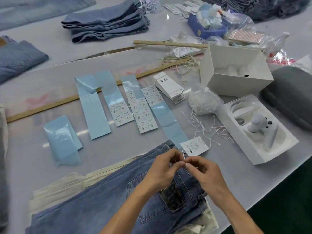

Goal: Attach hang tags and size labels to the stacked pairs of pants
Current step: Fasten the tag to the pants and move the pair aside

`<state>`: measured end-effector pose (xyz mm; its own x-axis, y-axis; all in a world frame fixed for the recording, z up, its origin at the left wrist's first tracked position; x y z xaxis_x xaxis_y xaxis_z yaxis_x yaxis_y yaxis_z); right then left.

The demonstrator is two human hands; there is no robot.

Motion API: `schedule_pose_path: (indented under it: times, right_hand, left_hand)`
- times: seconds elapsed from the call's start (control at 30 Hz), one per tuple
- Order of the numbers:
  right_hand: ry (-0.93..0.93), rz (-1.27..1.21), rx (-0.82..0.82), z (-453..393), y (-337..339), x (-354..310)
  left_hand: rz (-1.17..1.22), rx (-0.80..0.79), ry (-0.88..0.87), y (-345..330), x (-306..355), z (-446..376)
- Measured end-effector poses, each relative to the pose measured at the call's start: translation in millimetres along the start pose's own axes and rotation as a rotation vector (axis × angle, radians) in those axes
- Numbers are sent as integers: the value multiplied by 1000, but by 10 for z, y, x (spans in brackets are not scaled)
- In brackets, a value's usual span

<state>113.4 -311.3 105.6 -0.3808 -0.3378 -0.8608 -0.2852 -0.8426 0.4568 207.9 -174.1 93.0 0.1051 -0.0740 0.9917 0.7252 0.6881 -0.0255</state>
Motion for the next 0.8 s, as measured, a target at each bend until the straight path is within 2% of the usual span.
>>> schedule_pose_path:
  times: [0.1,0.2,0.33,0.47,0.57,0.67,0.8]
  right_hand:
    - [11,36,-15,-29,77,30]
    - [5,141,-18,-68,167,53]
    - [-42,387,134,-139,253,131]
    - [-88,583,133,-178,-6,108]
    - [-72,702,127,-196,-204,73]
    - [-99,658,181,-203,-310,72]
    - [-150,607,266,-209,-357,79]
  left_hand:
    - [29,0,-24,-37,-4,-28]
    - [3,108,-27,7,-53,-48]
    - [-307,295,101,117,-136,-148]
    - [-624,217,68,29,-132,-216]
    - [-611,228,36,15,-134,-209]
    - [-511,247,23,40,-144,-173]
    - [-522,223,15,31,-158,-199]
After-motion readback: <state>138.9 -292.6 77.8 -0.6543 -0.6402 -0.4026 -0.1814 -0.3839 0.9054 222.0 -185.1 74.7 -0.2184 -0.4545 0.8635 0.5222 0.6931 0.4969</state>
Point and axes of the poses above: each hand's wrist, its own z-axis away from the middle knuckle, its own y-axis out of the back of the hand, x = y × z, the point moved 3 cm from there along -z, towards the middle knuckle, and after that the axes turned 14 degrees about z, right-handed, at the moved point
